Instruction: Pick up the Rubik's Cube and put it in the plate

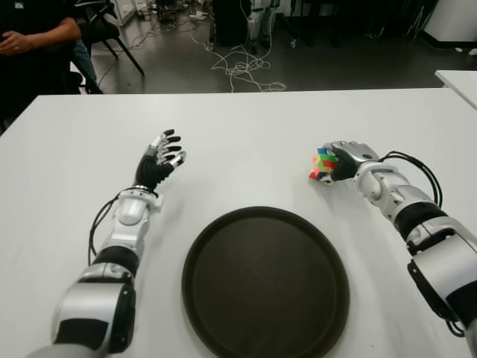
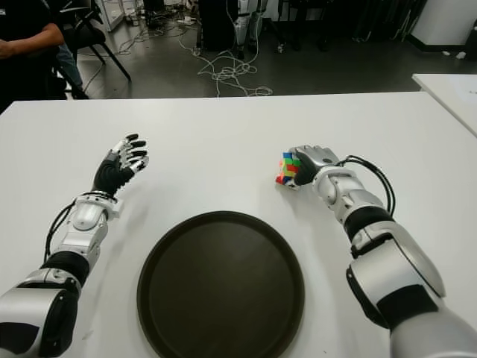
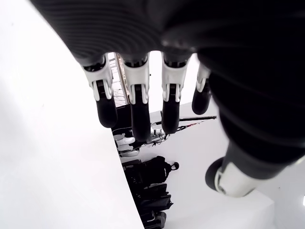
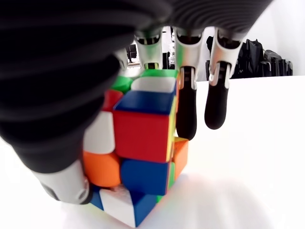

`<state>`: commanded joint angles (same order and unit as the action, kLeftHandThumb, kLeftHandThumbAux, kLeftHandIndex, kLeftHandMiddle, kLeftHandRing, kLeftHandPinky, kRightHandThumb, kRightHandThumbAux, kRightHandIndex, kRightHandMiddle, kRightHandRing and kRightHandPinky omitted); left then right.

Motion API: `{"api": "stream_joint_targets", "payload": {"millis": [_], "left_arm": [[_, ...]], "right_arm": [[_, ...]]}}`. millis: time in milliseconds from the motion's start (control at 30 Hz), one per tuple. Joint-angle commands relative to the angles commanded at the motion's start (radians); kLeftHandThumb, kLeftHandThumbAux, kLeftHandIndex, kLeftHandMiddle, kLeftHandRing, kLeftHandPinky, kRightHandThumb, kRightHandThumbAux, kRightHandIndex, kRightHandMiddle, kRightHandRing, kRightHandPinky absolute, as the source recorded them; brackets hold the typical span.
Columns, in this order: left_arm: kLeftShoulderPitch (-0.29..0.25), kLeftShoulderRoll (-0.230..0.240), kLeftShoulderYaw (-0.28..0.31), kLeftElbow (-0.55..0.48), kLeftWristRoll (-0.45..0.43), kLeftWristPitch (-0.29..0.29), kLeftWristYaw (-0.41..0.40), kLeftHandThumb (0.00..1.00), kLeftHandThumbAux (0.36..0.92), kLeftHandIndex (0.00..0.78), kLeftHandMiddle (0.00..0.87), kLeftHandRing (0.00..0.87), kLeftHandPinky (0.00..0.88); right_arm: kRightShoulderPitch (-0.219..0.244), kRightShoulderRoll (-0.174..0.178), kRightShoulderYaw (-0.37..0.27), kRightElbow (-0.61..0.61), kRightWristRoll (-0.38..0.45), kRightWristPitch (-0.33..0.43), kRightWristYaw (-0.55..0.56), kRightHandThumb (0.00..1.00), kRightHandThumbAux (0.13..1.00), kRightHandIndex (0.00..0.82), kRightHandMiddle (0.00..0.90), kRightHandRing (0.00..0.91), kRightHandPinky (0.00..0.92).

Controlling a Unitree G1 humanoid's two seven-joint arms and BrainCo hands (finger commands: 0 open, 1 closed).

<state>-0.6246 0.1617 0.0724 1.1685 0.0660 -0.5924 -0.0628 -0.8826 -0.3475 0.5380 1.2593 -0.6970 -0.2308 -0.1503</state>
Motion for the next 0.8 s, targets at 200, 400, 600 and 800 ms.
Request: {"api": "stream_joint_targets", "payload": {"millis": [200,400,600,800], "left_arm": [[0.0,-0.001,0.0,-0.002,0.0,-0.001,0.0,0.163,0.678,0.111,0.195,0.194,0.188],[0.0,-0.001,0.0,0.0,0.0,-0.003,0.001,0.165,0.689,0.111,0.197,0.193,0.179],[-0.001,-0.002,0.001,0.005,0.0,-0.006,0.002,0.159,0.689,0.109,0.195,0.19,0.186],[0.0,-0.002,0.001,0.007,0.001,-0.01,0.003,0.159,0.692,0.115,0.199,0.198,0.203]], "right_arm": [[0.001,-0.005,0.0,0.001,-0.001,-0.009,-0.012,0.687,0.738,0.42,0.578,0.582,0.545],[0.0,-0.005,-0.001,0.003,-0.001,-0.011,-0.017,0.687,0.737,0.42,0.579,0.581,0.544],[0.0,-0.01,0.0,-0.007,-0.002,-0.017,-0.023,0.687,0.738,0.42,0.575,0.576,0.538],[0.001,-0.029,-0.009,-0.076,0.002,-0.033,-0.039,0.687,0.738,0.42,0.57,0.571,0.53]]}}
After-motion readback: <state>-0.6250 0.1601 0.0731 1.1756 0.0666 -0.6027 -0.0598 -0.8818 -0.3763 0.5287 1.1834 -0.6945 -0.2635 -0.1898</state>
